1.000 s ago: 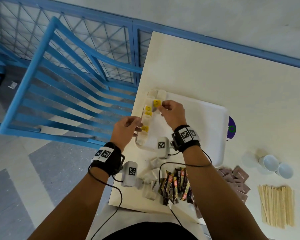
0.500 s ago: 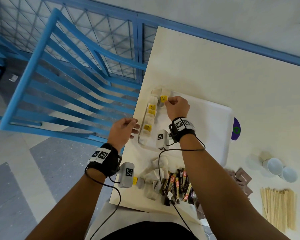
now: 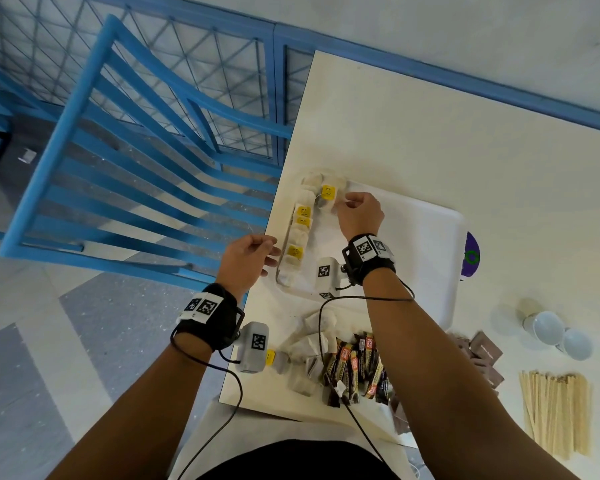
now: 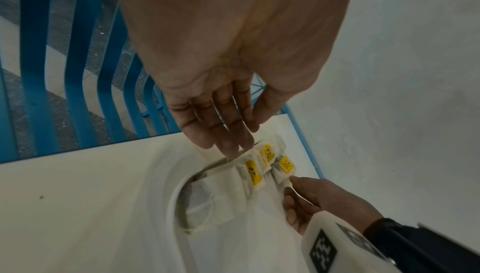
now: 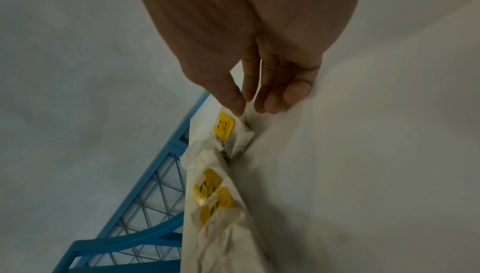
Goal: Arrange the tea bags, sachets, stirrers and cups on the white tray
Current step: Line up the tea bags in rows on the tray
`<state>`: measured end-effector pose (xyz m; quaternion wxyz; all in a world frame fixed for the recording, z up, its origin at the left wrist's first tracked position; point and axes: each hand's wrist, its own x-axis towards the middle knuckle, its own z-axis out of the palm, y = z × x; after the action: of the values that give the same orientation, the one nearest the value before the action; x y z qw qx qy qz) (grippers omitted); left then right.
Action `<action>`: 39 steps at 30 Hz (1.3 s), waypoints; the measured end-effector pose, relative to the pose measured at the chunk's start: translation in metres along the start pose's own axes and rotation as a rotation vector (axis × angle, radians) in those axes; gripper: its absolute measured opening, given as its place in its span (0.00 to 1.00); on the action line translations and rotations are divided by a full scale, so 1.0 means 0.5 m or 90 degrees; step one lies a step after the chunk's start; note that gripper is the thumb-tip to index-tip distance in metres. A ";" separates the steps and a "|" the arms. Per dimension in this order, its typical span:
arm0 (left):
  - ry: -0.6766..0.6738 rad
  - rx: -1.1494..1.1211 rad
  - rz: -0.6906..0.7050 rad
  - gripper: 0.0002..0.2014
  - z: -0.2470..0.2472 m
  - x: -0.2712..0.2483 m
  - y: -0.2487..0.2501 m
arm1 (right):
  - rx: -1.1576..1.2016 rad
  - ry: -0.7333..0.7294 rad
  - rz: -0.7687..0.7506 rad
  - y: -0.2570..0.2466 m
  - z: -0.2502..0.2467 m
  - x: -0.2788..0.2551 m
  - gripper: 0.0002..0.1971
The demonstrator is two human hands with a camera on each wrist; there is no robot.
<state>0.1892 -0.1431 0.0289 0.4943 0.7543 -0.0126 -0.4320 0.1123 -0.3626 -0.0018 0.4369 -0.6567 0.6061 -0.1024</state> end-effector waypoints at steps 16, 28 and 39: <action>0.008 -0.002 -0.015 0.08 -0.013 -0.016 -0.019 | -0.050 -0.060 -0.031 -0.021 -0.018 0.006 0.15; -0.080 0.222 0.045 0.02 -0.022 -0.053 -0.084 | -0.037 -0.189 -0.141 0.075 -0.051 -0.170 0.09; -0.263 0.685 0.238 0.20 -0.019 -0.162 -0.209 | -0.336 -0.292 -0.312 0.237 -0.113 -0.362 0.15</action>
<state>0.1022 -0.0468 0.0031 0.0980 0.7841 -0.4573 -0.4080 -0.0531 -0.2140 0.0204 0.3403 -0.8763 0.3247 0.1039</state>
